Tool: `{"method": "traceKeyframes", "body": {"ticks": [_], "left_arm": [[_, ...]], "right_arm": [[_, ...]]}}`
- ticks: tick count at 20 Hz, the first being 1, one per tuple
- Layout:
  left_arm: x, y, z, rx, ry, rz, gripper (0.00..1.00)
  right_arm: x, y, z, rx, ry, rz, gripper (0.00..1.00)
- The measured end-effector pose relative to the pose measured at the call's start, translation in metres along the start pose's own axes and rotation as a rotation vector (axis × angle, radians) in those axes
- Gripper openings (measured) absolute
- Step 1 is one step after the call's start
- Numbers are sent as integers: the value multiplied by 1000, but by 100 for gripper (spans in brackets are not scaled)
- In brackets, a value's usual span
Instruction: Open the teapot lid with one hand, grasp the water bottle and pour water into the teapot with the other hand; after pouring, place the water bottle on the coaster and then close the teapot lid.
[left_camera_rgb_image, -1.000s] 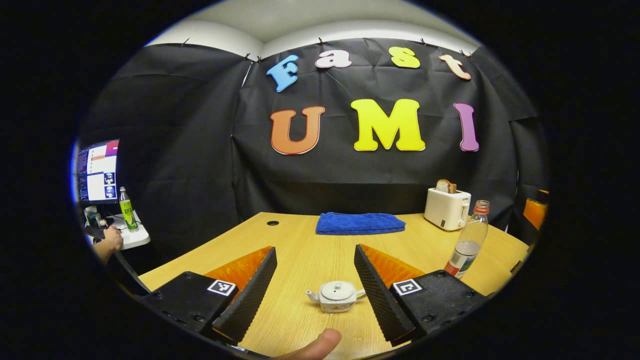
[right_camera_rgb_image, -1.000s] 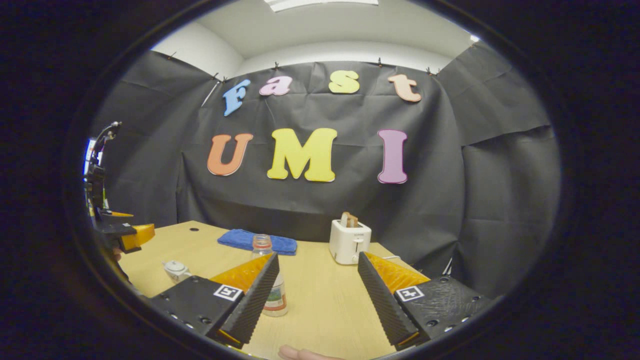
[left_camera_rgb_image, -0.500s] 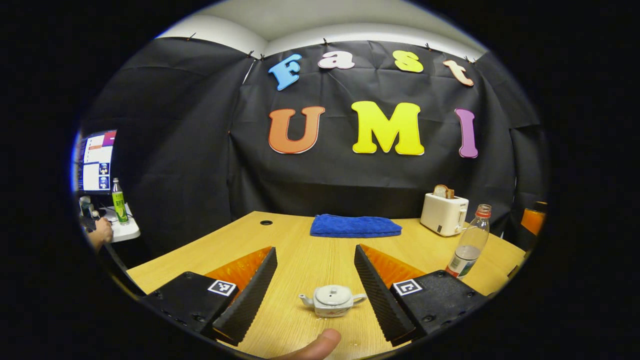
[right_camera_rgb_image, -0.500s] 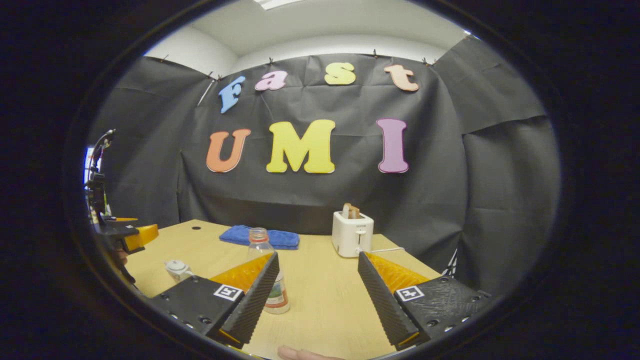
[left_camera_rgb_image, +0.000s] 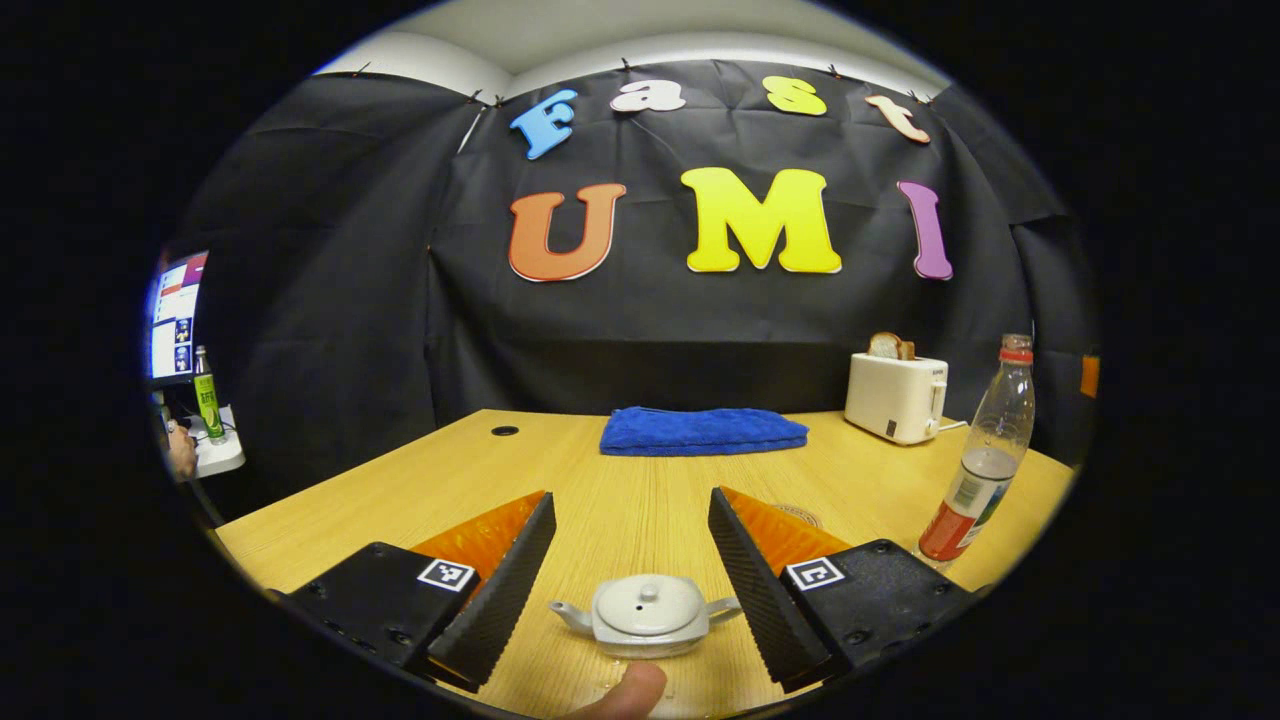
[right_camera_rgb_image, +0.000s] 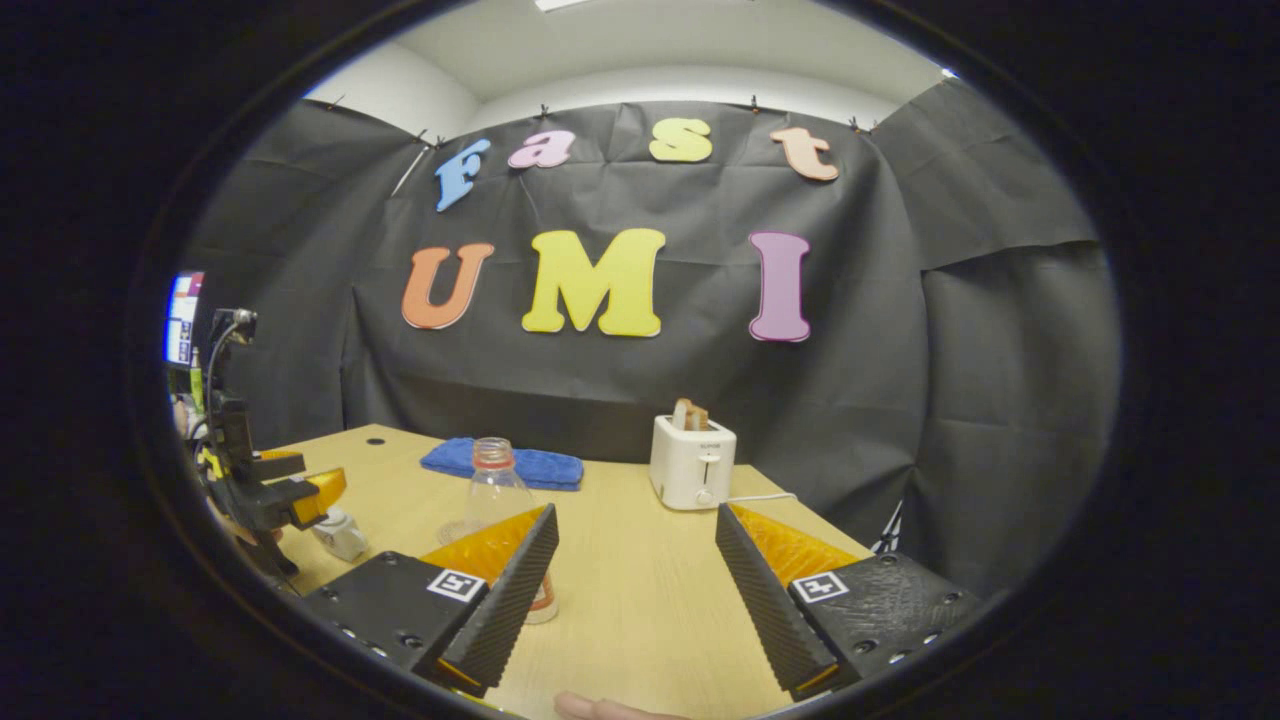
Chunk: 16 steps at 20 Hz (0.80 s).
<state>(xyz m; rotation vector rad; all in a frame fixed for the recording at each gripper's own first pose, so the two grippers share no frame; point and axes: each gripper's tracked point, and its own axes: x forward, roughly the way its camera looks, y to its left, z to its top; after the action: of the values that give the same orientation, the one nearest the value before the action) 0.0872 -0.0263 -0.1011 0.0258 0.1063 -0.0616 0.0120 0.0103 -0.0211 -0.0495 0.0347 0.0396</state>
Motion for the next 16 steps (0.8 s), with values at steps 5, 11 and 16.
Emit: {"method": "traceKeyframes", "body": {"ticks": [5,11,16], "left_arm": [[8,-6,-16,20,34,-21,80],[14,-3,-30,-21,85,-35,44],[16,-4,-28,-28,77,-56,22]], "right_arm": [[2,2,-4,1,10,1,97],[2,7,-5,-6,12,11,97],[4,13,-9,-6,24,25,95]]}}
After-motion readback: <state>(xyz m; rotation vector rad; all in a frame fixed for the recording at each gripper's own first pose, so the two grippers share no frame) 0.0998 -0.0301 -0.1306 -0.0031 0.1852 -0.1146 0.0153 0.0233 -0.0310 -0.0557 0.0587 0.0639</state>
